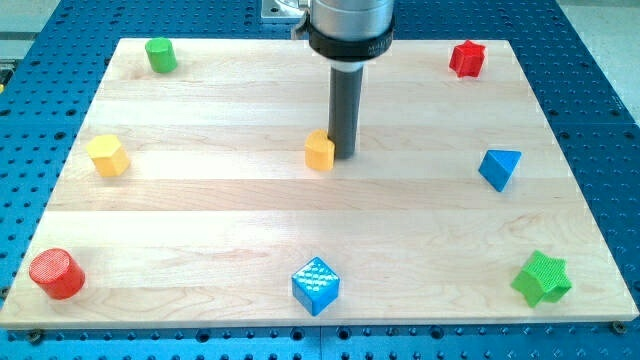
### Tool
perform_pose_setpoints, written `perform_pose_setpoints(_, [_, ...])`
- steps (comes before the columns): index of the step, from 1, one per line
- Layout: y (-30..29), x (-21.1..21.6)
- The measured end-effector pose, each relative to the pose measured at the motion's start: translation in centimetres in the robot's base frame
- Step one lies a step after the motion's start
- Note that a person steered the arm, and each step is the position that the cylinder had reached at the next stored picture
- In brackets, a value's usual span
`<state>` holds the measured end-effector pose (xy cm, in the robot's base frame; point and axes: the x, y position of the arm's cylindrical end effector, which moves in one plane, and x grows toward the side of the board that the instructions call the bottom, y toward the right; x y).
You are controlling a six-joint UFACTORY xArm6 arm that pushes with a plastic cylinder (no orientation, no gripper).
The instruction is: Push the green star to the left
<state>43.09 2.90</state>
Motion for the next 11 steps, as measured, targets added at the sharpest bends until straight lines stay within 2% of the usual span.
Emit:
perform_pose_setpoints(1, [2.2, 3.3])
perform_pose_setpoints(2, [7.9, 9.4])
perform_pose_setpoints(3, [17.7, 11.7])
perform_pose_setpoints(4, [26.1, 12.1])
perform_pose_setpoints(5, [24.4, 18.3])
perform_pose_setpoints(7, [15.8, 13.2])
perform_pose_setpoints(8, [23.2, 13.3])
perform_pose_setpoints(9, [17.2, 18.3])
perform_pose_setpoints(11, [11.7, 18.8])
